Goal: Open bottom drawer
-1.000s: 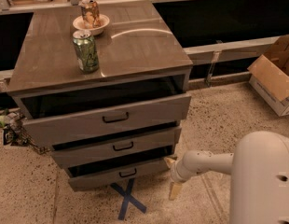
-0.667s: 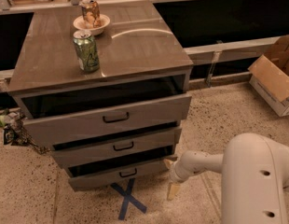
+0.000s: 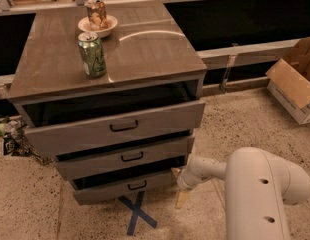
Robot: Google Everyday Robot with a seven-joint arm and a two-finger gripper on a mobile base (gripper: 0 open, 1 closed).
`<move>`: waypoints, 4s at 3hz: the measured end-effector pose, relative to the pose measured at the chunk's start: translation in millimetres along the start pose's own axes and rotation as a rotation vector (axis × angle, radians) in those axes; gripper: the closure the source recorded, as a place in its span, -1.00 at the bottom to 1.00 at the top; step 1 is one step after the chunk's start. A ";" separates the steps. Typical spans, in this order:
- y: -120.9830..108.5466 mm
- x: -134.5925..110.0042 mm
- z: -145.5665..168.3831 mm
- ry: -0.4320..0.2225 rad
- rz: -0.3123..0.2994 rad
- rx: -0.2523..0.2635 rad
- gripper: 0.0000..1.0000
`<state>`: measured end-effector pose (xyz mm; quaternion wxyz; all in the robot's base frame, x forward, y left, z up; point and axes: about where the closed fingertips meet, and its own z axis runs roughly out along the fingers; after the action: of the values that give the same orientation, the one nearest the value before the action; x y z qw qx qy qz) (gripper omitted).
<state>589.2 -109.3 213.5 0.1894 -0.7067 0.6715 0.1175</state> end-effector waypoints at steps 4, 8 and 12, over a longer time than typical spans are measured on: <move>-32.3 -22.2 33.4 -0.012 -0.165 0.004 -1.00; -59.6 -5.0 62.0 0.061 -0.188 0.027 -1.00; -65.6 -2.9 68.1 0.044 -0.193 0.020 0.89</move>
Offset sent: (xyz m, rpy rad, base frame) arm 0.0368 0.0253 -0.0028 0.0123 -0.0749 0.0807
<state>660.1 -75.9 160.5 0.1920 -0.7685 0.6055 0.0764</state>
